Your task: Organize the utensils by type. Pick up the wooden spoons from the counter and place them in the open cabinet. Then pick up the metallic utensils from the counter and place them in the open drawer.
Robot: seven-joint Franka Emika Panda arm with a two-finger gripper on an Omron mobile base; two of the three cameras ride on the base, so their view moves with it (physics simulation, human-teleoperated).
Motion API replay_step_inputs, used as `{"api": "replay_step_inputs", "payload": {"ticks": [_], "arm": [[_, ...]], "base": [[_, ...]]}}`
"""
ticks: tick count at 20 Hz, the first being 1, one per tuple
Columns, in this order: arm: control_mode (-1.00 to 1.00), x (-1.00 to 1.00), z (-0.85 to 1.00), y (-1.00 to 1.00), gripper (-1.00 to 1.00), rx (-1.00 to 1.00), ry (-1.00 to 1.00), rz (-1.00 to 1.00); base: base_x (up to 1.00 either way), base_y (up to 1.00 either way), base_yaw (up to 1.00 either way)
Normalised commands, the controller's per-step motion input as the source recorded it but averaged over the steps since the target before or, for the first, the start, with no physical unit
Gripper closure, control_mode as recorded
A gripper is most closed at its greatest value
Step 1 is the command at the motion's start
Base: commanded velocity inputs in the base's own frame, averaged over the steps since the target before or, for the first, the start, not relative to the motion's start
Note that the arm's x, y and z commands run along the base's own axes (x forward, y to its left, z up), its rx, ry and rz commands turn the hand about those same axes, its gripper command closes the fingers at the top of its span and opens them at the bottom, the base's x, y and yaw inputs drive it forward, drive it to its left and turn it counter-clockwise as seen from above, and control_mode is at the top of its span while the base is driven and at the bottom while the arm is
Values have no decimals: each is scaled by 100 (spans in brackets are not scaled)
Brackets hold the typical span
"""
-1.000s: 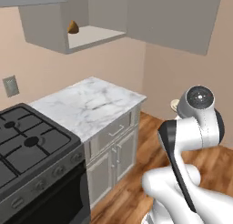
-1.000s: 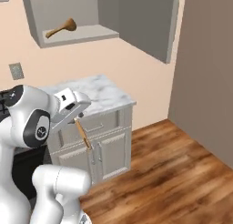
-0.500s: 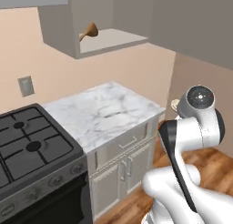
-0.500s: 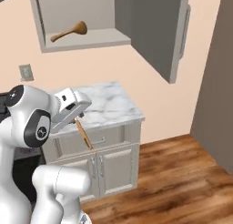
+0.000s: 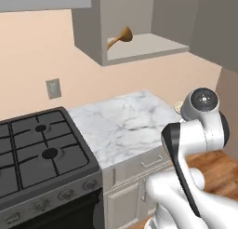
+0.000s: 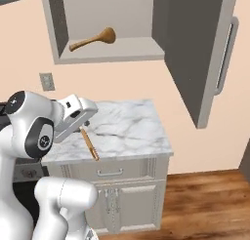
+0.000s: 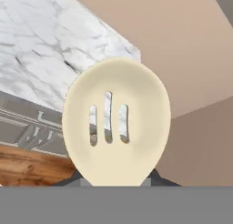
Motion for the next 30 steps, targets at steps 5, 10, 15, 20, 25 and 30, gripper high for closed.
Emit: {"api": "replay_step_inputs", "payload": {"ticks": [5, 10, 15, 20, 25, 30], "arm": [[100, 0, 0, 0, 100, 0, 0, 0], [100, 0, 0, 0, 100, 0, 0, 0], [100, 0, 0, 0, 100, 0, 0, 0], [-100, 16, 0, -18, 100, 0, 3, 18], [-100, 23, 0, -37, 100, 0, 9, 10], [-100, 0, 0, -36, 100, 0, 15, -10]], "base": [[45, -23, 39], [45, -16, 39], [40, -21, 36], [11, -8, 13], [0, 0, 0], [0, 0, 0]]}}
